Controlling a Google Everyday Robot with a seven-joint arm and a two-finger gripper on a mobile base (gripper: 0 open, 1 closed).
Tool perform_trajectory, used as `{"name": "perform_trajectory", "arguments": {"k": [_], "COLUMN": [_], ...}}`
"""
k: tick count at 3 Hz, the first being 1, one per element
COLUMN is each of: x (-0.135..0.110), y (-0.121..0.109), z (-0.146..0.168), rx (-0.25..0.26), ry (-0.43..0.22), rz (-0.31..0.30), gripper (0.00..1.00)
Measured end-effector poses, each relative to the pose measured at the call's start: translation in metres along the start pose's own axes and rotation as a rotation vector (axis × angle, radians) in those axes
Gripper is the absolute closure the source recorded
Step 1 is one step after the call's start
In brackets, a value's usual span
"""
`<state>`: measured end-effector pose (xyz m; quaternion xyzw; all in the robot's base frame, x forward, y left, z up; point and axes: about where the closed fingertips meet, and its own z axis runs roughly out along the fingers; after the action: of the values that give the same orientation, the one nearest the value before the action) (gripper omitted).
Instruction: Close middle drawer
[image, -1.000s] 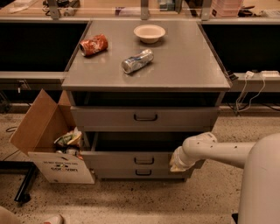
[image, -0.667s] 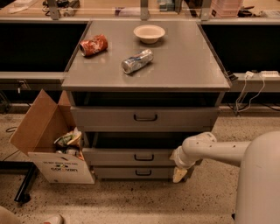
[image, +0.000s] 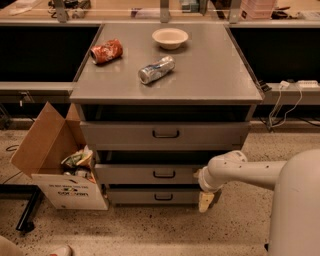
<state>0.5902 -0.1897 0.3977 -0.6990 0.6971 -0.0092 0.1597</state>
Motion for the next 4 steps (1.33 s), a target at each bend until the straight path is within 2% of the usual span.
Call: {"name": "perform_trajectory", "arguments": {"k": [2, 3, 4], "x": [0.000, 0.003, 0.002], "y": [-0.003, -0.009, -0.004], "z": [-0.001, -0.011, -0.018], "rx": [0.004, 0.021, 0.020], "ry": [-0.002, -0.019, -0.024], "rz": [0.005, 0.019, 0.019], "gripper": [0.00, 0.00, 0.00]}}
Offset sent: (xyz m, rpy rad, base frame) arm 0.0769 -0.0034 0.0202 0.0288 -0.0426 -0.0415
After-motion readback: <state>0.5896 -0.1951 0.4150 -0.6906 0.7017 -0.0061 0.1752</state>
